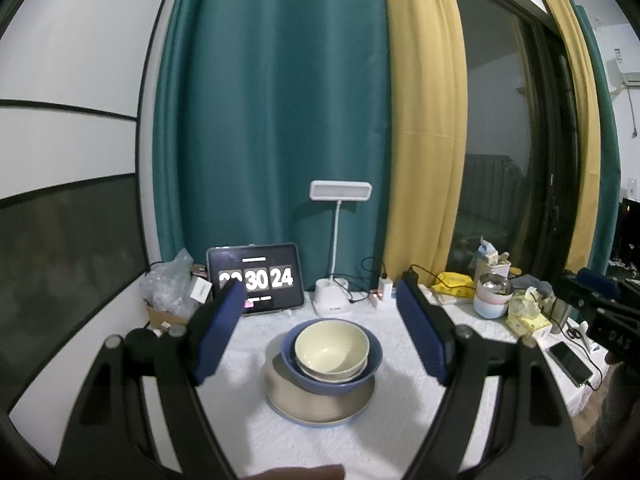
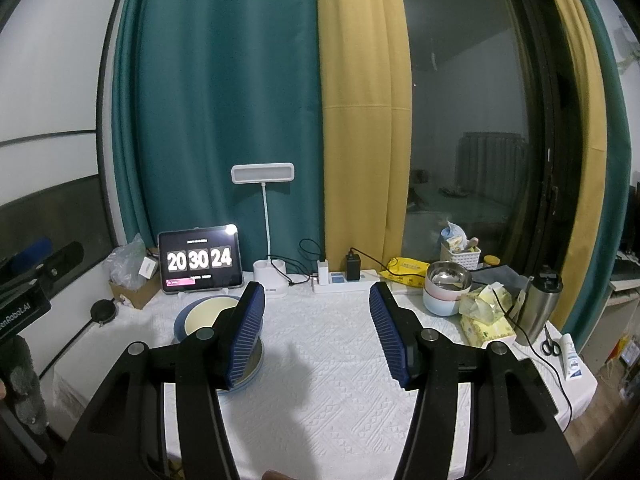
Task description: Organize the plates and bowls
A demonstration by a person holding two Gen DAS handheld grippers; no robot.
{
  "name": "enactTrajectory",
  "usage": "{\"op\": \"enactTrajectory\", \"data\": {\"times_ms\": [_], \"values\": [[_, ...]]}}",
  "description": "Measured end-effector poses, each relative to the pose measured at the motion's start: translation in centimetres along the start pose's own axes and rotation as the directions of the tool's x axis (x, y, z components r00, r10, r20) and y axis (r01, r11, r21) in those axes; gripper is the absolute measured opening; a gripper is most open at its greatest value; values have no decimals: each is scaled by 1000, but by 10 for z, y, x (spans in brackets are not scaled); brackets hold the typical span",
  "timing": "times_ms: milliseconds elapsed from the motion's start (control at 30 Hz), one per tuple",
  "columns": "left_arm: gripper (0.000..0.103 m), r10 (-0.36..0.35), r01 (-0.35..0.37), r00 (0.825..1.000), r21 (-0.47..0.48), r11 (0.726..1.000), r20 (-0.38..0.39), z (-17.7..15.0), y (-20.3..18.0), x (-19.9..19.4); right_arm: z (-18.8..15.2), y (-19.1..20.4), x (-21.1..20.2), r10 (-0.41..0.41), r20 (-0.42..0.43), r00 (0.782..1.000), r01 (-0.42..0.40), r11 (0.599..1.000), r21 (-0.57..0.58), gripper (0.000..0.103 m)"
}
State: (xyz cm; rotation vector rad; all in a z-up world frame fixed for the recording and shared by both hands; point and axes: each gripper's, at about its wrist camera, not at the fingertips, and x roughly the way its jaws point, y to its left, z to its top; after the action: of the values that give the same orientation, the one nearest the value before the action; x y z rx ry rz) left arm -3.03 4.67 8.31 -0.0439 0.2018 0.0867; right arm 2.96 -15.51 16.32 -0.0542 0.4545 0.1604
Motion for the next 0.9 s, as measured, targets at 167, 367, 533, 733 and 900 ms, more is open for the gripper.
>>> {"op": "enactTrajectory", "data": {"times_ms": [167,367,533,733,900], "values": [[79,1,-1,1000,1,1000,-1,0,0,0,0,1,1,0,-2,1000,0,1000,2,58],[79,2,-2,1000,0,1000,-1,0,-1,0,0,0,1,1,-1,1000,-1,1000,0,58],[79,1,-1,1000,1,1000,-1,0,0,0,0,0,1,2,-1,1000,-2,1000,-1,58],[79,-1,1,1000,2,1000,-2,-1,0,1,0,0,1,2,0,1000,-2,1000,-2,58],[79,-2,2,1000,4,1000,1,-1,0,2,0,1,1,0,-1,1000,0,1000,-2,58]]}}
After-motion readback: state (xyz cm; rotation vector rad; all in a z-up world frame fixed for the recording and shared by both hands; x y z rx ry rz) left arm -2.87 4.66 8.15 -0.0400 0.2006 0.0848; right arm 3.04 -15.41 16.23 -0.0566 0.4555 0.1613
